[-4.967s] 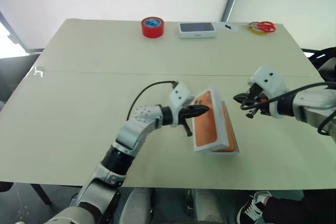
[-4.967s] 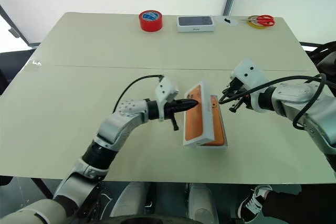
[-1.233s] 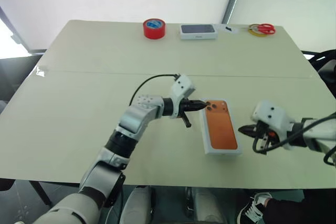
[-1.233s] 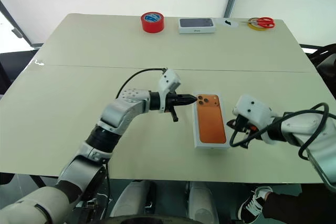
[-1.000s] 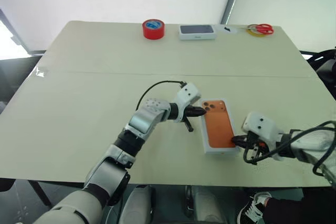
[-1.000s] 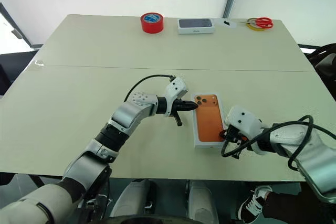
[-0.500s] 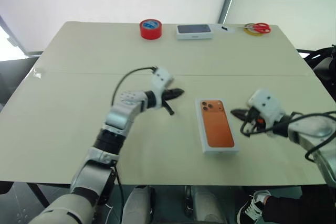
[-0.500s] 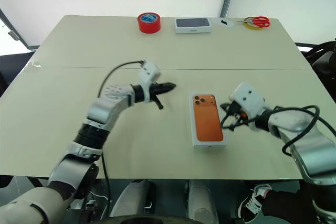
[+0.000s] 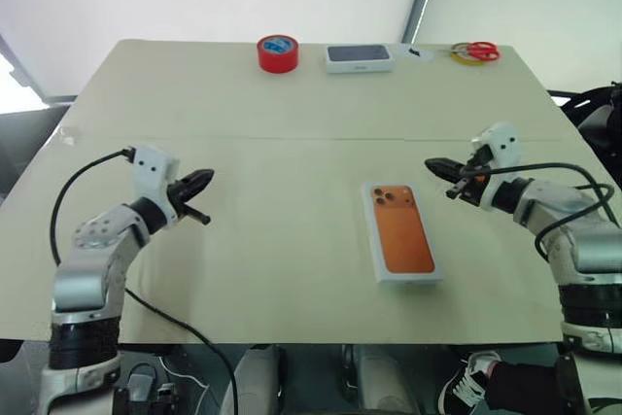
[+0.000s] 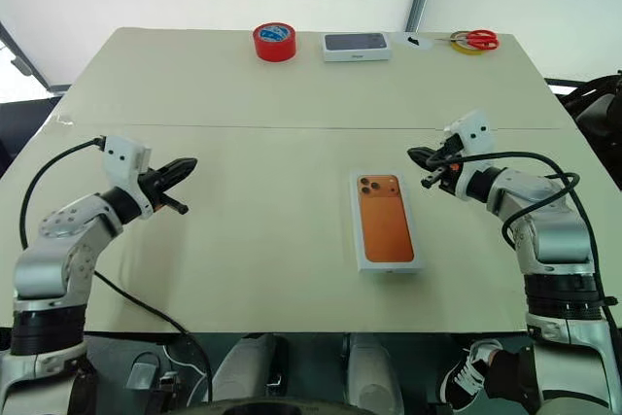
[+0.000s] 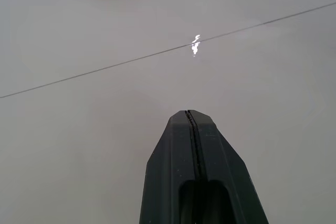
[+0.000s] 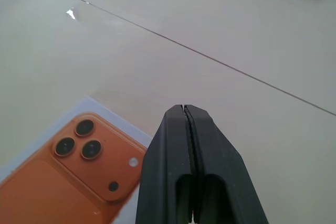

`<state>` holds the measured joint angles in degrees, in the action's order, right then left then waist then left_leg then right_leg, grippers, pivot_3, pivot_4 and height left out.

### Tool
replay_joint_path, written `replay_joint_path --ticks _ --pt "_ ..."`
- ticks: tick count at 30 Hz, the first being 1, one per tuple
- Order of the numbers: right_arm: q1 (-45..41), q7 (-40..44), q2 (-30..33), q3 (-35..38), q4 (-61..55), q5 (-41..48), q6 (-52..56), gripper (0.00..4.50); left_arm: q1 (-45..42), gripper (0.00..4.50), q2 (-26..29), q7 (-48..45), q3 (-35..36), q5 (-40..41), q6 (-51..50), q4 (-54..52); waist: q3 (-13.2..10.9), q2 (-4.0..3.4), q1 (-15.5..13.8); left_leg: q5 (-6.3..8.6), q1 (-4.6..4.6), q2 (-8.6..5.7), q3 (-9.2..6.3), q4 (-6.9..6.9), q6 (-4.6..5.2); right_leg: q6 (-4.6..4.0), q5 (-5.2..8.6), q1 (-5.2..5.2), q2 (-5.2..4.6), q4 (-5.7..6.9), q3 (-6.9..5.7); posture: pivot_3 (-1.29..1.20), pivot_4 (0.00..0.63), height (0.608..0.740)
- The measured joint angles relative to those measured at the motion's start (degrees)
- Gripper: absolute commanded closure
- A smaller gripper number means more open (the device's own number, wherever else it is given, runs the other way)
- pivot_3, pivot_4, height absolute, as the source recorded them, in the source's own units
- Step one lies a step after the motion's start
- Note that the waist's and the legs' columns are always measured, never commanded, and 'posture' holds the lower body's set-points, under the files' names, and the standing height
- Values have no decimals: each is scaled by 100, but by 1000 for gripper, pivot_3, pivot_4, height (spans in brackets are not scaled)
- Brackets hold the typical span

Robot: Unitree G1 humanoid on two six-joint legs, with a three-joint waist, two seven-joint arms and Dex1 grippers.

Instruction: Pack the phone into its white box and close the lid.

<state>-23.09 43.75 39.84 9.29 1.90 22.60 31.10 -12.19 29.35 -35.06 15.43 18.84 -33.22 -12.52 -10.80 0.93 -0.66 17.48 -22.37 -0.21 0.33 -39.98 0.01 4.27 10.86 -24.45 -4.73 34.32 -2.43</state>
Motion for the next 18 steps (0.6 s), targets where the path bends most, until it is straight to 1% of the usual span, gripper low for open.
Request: replay_joint_path --ticks 6,9,12,18 --pt "-10 248 -28 -1 384 3 -287 4472 587 4500 91 122 131 117 -25 -365 0 -2 11 0 7 9 0 1 0 -16 8 -1 11 6 0 0 150 740" --pt "-84 337 -34 -19 650 -6 -319 4472 609 4500 142 245 214 162 -36 -381 -1 -3 0 0 7 8 1 1 0 -18 8 -1 9 7 1 0 150 740" --pt "-145 342 -70 -62 667 -16 -371 4472 700 4500 179 300 345 222 -37 -410 -1 -3 4 0 6 8 3 1 0 -15 7 -1 9 4 2 0 150 740" --pt "-165 335 -148 -201 669 -63 -384 4472 804 4500 186 411 356 319 -114 -566 -1 -3 0 0 6 8 4 1 0 -18 8 -1 7 4 3 0 150 740"
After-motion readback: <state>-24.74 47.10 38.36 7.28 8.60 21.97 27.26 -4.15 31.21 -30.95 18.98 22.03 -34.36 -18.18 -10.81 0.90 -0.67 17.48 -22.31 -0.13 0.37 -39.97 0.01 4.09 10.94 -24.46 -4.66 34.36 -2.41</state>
